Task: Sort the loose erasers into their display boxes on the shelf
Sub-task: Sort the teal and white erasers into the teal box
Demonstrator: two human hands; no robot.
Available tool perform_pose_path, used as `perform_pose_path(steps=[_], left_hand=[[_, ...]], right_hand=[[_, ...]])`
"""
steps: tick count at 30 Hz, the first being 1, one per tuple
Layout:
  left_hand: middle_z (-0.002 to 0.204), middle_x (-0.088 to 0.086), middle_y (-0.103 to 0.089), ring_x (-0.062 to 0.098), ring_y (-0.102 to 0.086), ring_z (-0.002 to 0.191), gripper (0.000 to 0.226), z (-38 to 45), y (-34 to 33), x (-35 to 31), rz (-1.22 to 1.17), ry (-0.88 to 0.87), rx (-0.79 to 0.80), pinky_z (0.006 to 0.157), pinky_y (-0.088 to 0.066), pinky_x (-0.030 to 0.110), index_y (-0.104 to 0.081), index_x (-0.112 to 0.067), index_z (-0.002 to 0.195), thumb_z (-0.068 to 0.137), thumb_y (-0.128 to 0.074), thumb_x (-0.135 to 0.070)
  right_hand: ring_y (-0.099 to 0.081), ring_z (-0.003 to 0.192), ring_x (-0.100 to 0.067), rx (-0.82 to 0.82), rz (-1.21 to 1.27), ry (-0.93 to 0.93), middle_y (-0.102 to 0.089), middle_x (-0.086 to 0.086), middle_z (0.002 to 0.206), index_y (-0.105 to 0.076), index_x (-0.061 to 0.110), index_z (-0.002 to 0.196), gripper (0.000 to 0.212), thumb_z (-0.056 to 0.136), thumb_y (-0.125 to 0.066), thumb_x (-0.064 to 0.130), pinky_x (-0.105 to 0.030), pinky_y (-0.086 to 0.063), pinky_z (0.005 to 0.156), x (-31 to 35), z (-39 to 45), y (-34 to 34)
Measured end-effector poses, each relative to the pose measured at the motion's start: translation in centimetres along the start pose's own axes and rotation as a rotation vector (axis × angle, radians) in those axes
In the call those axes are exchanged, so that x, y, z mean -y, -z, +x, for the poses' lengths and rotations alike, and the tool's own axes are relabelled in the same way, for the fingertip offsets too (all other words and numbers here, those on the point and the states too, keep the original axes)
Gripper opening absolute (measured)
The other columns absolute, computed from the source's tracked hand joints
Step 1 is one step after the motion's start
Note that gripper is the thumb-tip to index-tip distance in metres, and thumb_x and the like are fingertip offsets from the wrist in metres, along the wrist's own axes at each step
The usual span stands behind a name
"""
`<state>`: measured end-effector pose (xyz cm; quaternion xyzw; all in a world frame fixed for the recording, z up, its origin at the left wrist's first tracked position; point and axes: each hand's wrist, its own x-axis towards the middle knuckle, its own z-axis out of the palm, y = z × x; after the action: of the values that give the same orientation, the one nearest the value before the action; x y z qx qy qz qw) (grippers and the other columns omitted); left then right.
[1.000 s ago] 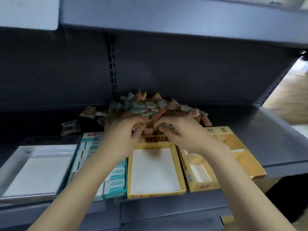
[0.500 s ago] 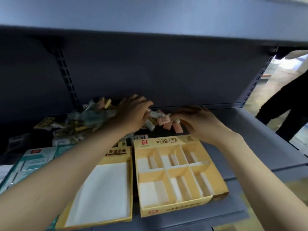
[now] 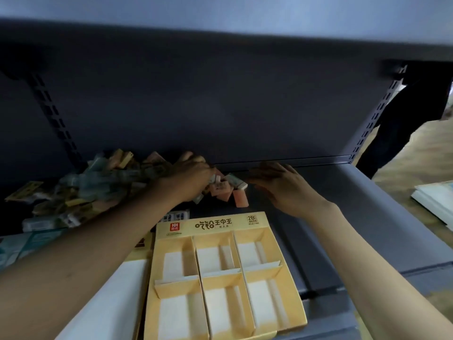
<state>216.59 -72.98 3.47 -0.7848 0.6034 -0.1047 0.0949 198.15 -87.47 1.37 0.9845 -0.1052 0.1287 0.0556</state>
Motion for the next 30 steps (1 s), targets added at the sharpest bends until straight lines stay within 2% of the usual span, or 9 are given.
perform_pose_path(steps=[3,8,11,14,17,22,25,28,30], left_hand=[[0.121,-0.004,-0.055,0.017,-0.042,0.113,0.038,0.0,0.2,-0.2,0.02,-0.03,-0.078,0.097,-0.026,0.034,-0.051,-0.026,0.128,0.091,-0.05,-0.016],[0.126,-0.002,-0.051,0.018,-0.04,0.117,0.039,-0.7,0.8,0.1,0.059,-0.009,-0.168,0.098,-0.023,0.034,-0.049,-0.02,0.129,0.091,-0.046,-0.011],[0.125,-0.004,-0.052,0.017,-0.039,0.117,0.036,-1.6,1.0,0.7,0.07,0.015,-0.201,0.096,-0.02,0.033,-0.05,-0.02,0.128,0.093,-0.047,-0.014],[0.122,-0.005,-0.054,0.017,-0.04,0.115,0.034,-2.6,1.2,1.4,0.069,0.045,-0.224,0.094,-0.019,0.032,-0.052,-0.021,0.125,0.092,-0.05,-0.017],[0.122,-0.006,-0.054,0.016,-0.041,0.116,0.035,-3.5,1.3,1.9,0.073,0.072,-0.234,0.093,-0.015,0.031,-0.052,-0.022,0.126,0.092,-0.051,-0.018],[0.123,-0.007,-0.054,0.016,-0.041,0.117,0.037,-4.8,1.3,2.2,0.068,0.096,-0.256,0.092,-0.013,0.03,-0.05,-0.024,0.129,0.092,-0.051,-0.02],[0.122,-0.009,-0.055,0.015,-0.042,0.116,0.039,-5.6,1.3,2.5,0.071,0.121,-0.255,0.091,-0.012,0.03,-0.049,-0.027,0.129,0.091,-0.054,-0.022],[0.123,-0.008,-0.053,0.015,-0.042,0.117,0.042,-6.5,1.3,2.7,0.028,0.143,-0.264,0.093,-0.014,0.03,-0.045,-0.029,0.133,0.093,-0.053,-0.023],[0.123,-0.006,-0.052,0.017,-0.042,0.118,0.043,-7.3,1.5,2.8,0.0,0.16,-0.281,0.093,-0.016,0.03,-0.042,-0.03,0.135,0.094,-0.051,-0.023]], right_hand=[[-0.026,0.139,-0.017,0.081,-0.006,-0.001,-0.039,0.01,0.147,-0.039,0.034,0.141,0.045,0.098,-0.045,0.024,-0.032,-0.02,0.11,-0.2,1.0,-0.2],[-0.027,0.137,-0.016,0.139,-0.032,-0.058,-0.039,0.009,0.146,-0.034,0.034,0.143,0.046,0.098,-0.037,0.041,-0.032,-0.023,0.109,-0.2,3.1,-1.4],[-0.028,0.136,-0.018,0.187,-0.028,-0.103,-0.039,0.006,0.146,-0.035,0.032,0.143,0.052,0.096,-0.031,0.052,-0.035,-0.026,0.107,0.1,4.1,-1.8],[-0.025,0.137,-0.017,0.178,-0.013,-0.093,-0.036,0.012,0.148,-0.047,0.037,0.135,0.052,0.094,-0.022,0.059,-0.038,-0.026,0.107,0.6,4.9,-2.0],[-0.024,0.137,-0.016,0.192,-0.04,-0.064,-0.034,0.016,0.148,-0.059,0.035,0.124,0.049,0.096,-0.024,0.056,-0.039,-0.026,0.106,1.0,5.5,-2.2],[-0.027,0.135,-0.019,0.185,-0.006,-0.088,-0.041,0.008,0.144,-0.056,0.031,0.127,0.045,0.098,-0.027,0.05,-0.038,-0.026,0.106,1.9,5.6,-2.4],[-0.031,0.131,-0.02,0.18,0.014,-0.134,-0.046,0.001,0.137,-0.057,0.024,0.122,0.037,0.096,-0.04,0.045,-0.037,-0.027,0.103,2.1,5.4,-1.8],[-0.045,0.119,-0.021,0.132,0.049,-0.163,-0.056,-0.001,0.122,-0.059,0.024,0.112,0.028,0.092,-0.052,0.042,-0.036,-0.032,0.098,2.4,4.8,-0.7],[-0.056,0.106,-0.024,0.119,0.068,-0.205,-0.062,-0.003,0.113,-0.058,0.023,0.108,0.023,0.093,-0.052,0.039,-0.035,-0.039,0.088,2.6,4.4,0.1]])
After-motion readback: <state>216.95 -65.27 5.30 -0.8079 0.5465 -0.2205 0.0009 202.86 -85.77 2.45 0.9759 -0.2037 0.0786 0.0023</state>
